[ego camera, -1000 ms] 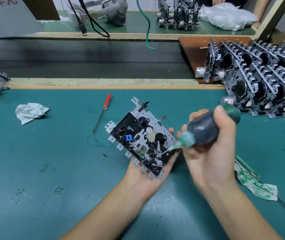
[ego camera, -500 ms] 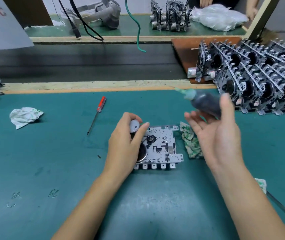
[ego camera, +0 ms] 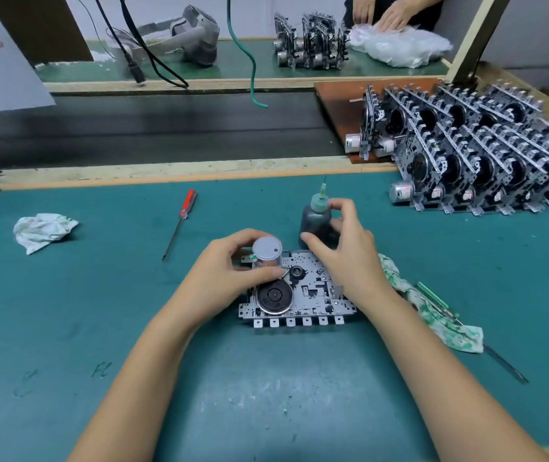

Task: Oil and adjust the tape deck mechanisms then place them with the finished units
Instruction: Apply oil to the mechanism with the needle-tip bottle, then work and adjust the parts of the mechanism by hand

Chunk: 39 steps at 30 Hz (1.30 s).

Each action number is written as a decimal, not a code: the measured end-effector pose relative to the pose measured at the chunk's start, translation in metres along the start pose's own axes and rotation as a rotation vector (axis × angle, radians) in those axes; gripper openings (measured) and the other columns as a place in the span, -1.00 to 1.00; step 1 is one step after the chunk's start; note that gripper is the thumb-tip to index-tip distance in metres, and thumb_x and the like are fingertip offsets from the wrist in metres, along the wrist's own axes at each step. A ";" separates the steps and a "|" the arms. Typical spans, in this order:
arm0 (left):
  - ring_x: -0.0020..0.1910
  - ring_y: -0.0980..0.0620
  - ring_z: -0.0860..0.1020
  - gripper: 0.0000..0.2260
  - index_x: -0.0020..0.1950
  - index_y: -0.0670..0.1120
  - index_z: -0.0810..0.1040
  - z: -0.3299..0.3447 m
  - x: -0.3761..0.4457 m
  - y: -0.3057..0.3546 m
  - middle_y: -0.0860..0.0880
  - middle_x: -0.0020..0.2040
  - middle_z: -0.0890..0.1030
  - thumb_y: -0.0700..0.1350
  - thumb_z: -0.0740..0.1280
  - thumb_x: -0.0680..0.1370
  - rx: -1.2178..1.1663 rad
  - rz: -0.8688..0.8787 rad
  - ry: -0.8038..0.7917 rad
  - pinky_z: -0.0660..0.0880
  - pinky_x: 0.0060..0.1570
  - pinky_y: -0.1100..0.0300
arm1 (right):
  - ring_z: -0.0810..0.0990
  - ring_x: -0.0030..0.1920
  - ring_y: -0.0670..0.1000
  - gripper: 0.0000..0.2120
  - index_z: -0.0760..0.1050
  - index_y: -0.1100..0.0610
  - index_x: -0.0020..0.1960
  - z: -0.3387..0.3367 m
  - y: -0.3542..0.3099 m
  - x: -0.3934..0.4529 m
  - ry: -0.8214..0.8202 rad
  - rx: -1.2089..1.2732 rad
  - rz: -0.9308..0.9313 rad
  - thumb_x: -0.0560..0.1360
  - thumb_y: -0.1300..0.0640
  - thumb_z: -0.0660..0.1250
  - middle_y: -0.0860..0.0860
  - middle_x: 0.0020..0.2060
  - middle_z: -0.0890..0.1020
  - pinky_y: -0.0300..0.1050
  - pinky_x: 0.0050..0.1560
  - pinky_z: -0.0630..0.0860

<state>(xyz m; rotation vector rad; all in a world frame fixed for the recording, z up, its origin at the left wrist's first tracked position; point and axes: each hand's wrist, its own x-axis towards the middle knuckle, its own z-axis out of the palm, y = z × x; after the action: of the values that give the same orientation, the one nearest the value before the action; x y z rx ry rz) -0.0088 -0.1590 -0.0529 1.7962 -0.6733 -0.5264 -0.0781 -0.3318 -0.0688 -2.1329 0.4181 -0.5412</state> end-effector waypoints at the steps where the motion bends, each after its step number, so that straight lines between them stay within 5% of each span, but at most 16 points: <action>1: -0.11 0.19 0.59 -0.76 0.01 -0.03 0.61 0.003 0.001 -0.001 0.08 -0.12 0.67 -0.13 0.52 0.37 -0.008 0.007 -0.005 0.54 0.04 0.25 | 0.55 -0.02 0.02 -0.62 0.25 -0.10 0.09 0.000 0.002 0.001 -0.037 -0.024 0.017 0.46 0.08 0.42 -0.15 -0.11 0.57 -0.23 -0.18 0.28; 4: -0.13 0.20 0.59 -0.72 0.01 -0.02 0.62 0.009 0.000 -0.004 0.11 -0.13 0.66 -0.01 0.50 0.34 -0.025 0.032 0.001 0.53 0.03 0.24 | 0.48 0.17 0.01 -0.50 0.28 0.00 0.24 -0.006 -0.004 0.001 -0.021 -0.046 0.032 0.42 0.06 0.47 -0.04 0.10 0.53 -0.21 0.04 0.32; 8: -0.04 0.18 0.59 -0.69 0.06 0.02 0.62 0.009 0.000 -0.008 0.10 -0.04 0.67 0.01 0.47 0.34 -0.037 0.045 0.010 0.52 0.13 0.18 | 0.47 -0.11 -0.04 -0.53 0.30 0.04 0.10 -0.038 -0.030 -0.008 0.263 0.038 -0.166 0.36 -0.04 0.49 -0.01 -0.12 0.49 -0.31 -0.09 0.35; 10: -0.04 0.22 0.59 -0.67 0.09 0.01 0.61 0.008 -0.001 -0.009 0.12 -0.04 0.67 0.01 0.45 0.35 -0.042 0.062 -0.004 0.50 0.10 0.27 | 0.48 -0.11 -0.15 -0.52 0.37 0.00 0.10 -0.053 -0.041 -0.013 -0.019 -0.013 -0.206 0.33 -0.21 0.43 -0.11 -0.12 0.53 -0.34 -0.09 0.37; 12: -0.03 0.23 0.58 -0.65 0.12 0.00 0.59 0.009 -0.002 -0.010 0.14 -0.04 0.66 0.00 0.43 0.35 -0.072 0.086 0.006 0.48 0.07 0.33 | 0.41 0.15 -0.21 -0.26 0.35 -0.07 0.29 -0.057 -0.046 -0.020 -0.447 -0.310 -0.189 0.23 -0.42 0.37 -0.16 0.15 0.50 -0.26 0.18 0.35; 14: 0.00 0.22 0.58 -0.66 0.10 0.02 0.58 0.008 -0.001 -0.012 0.13 0.00 0.65 -0.01 0.43 0.34 -0.114 0.102 0.049 0.47 0.08 0.32 | 0.21 0.37 -0.17 0.00 0.15 -0.04 0.48 -0.052 -0.044 -0.025 -0.662 -0.617 -0.250 0.18 -0.42 0.39 -0.15 0.39 0.30 -0.27 0.33 0.11; 17: 0.01 0.18 0.59 -0.69 0.05 0.00 0.60 0.005 0.001 -0.016 0.04 0.02 0.65 -0.04 0.46 0.33 -0.126 0.118 0.051 0.48 0.09 0.25 | 0.11 0.43 -0.10 0.14 -0.03 0.04 0.54 -0.043 -0.040 -0.025 -0.689 -0.767 -0.312 0.19 -0.38 0.45 -0.11 0.46 0.18 -0.31 0.29 0.01; 20: 0.01 0.17 0.58 -0.72 0.04 0.00 0.61 0.003 0.002 -0.019 0.04 0.01 0.63 -0.09 0.51 0.35 -0.121 0.139 0.032 0.45 0.06 0.30 | 0.19 0.38 -0.06 0.17 -0.08 0.05 0.54 -0.036 -0.040 -0.023 -0.650 -0.847 -0.314 0.18 -0.36 0.47 -0.09 0.37 0.24 -0.19 0.24 0.20; 27: -0.06 0.17 0.59 -0.75 -0.03 -0.05 0.64 -0.001 0.002 -0.019 0.04 -0.07 0.64 -0.16 0.49 0.30 -0.228 0.152 0.020 0.48 -0.04 0.33 | 0.47 0.12 0.04 -0.09 0.29 0.10 0.33 -0.030 -0.052 -0.015 -0.692 -0.893 -0.448 0.17 -0.38 0.45 -0.01 0.13 0.45 -0.10 0.05 0.40; 31: -0.28 0.03 0.59 -0.64 -0.18 -0.08 0.67 -0.005 -0.001 -0.013 -0.05 -0.26 0.64 0.15 0.51 0.18 -0.549 0.015 -0.062 0.51 -0.20 0.19 | 0.55 0.01 -0.05 -0.28 0.46 0.03 0.17 -0.032 -0.054 -0.018 -0.723 -0.540 -0.384 0.14 -0.33 0.49 -0.11 0.02 0.60 -0.11 0.03 0.45; 33: -0.15 -0.02 0.65 -0.36 -0.11 -0.10 0.71 -0.006 -0.002 -0.013 -0.09 -0.15 0.69 0.38 0.50 0.09 -0.735 -0.055 -0.190 0.57 -0.07 0.11 | 0.60 0.06 -0.18 -0.35 0.50 -0.05 0.17 -0.032 -0.053 -0.022 -0.795 -0.095 -0.192 0.13 -0.15 0.58 -0.19 0.04 0.64 -0.23 0.11 0.49; 35: -0.01 -0.19 0.57 -0.18 0.00 -0.16 0.69 -0.006 -0.004 -0.011 -0.31 0.00 0.61 0.51 0.36 0.11 -0.790 -0.095 -0.258 0.45 0.14 -0.21 | 0.62 0.05 -0.19 -0.42 0.53 -0.03 0.09 -0.026 -0.051 -0.029 -0.864 0.398 -0.010 0.11 -0.03 0.59 -0.20 -0.01 0.66 -0.28 0.10 0.51; 36: -0.05 -0.24 0.51 -0.12 0.02 -0.19 0.67 -0.006 -0.005 -0.012 -0.41 -0.05 0.55 0.56 0.24 0.18 -0.806 -0.117 -0.293 0.41 0.07 -0.31 | 0.63 0.02 -0.14 -0.43 0.56 0.02 0.05 -0.020 -0.049 -0.033 -0.867 0.587 0.043 0.09 -0.08 0.60 -0.14 -0.04 0.68 -0.25 0.08 0.52; 39: -0.55 0.09 0.42 -0.33 -0.21 -0.06 0.69 -0.007 -0.009 -0.014 -0.05 -0.56 0.35 0.53 0.25 0.21 -0.943 -0.150 -0.502 0.47 -0.45 0.28 | 0.63 0.04 -0.13 -0.44 0.60 0.10 0.08 -0.004 -0.049 -0.043 -0.934 1.012 0.169 0.21 -0.22 0.51 -0.10 -0.04 0.69 -0.25 0.06 0.53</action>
<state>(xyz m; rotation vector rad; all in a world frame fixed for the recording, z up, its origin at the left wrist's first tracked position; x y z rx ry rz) -0.0085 -0.1451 -0.0636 0.8220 -0.4861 -1.1867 -0.1115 -0.2864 -0.0360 -1.1407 -0.1981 0.3340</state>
